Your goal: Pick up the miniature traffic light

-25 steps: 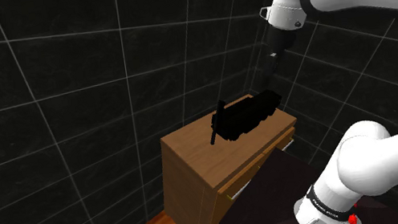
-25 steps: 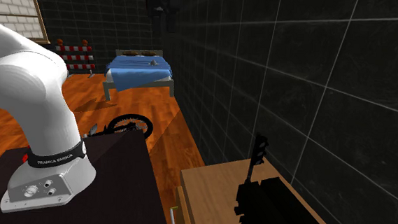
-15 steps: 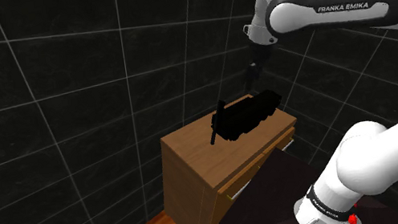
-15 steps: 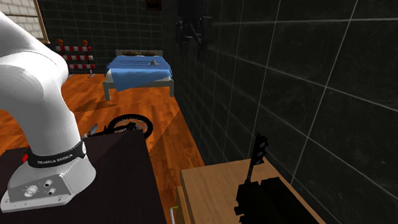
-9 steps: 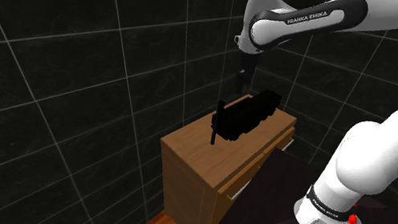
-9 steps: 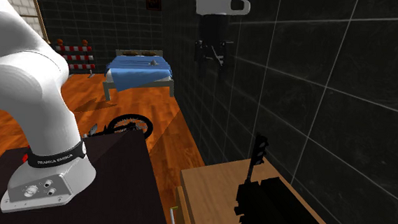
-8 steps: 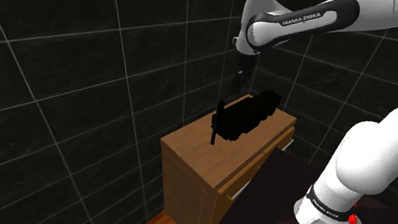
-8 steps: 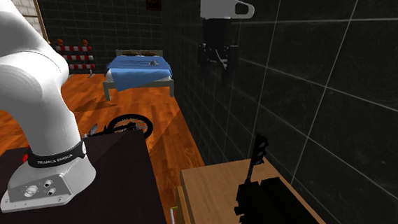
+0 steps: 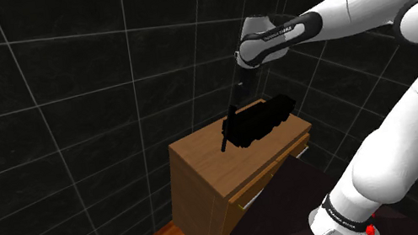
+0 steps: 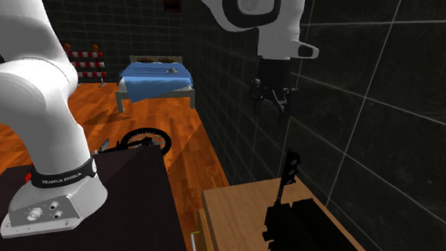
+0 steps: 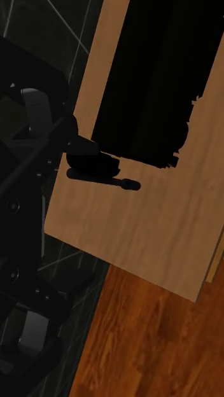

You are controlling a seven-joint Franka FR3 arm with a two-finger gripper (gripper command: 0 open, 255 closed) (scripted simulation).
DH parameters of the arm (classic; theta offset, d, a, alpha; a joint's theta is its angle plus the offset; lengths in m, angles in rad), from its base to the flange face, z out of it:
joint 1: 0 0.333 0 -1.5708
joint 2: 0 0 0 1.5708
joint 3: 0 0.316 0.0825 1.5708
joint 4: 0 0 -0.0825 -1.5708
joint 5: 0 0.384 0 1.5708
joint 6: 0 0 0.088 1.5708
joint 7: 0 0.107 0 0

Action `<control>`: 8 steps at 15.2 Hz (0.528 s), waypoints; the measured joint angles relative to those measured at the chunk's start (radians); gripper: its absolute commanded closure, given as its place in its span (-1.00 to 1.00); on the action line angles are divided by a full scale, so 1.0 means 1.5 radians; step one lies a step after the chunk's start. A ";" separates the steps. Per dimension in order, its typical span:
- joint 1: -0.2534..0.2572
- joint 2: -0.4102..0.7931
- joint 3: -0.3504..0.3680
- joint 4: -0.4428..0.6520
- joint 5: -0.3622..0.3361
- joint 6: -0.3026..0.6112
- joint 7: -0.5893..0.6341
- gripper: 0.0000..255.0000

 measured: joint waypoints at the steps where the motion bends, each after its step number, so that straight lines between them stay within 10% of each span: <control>1: -0.004 0.027 -0.005 0.017 0.009 0.009 -0.012 -1.00; 8: -0.027 0.195 -0.013 0.129 0.070 0.056 -0.069 -1.00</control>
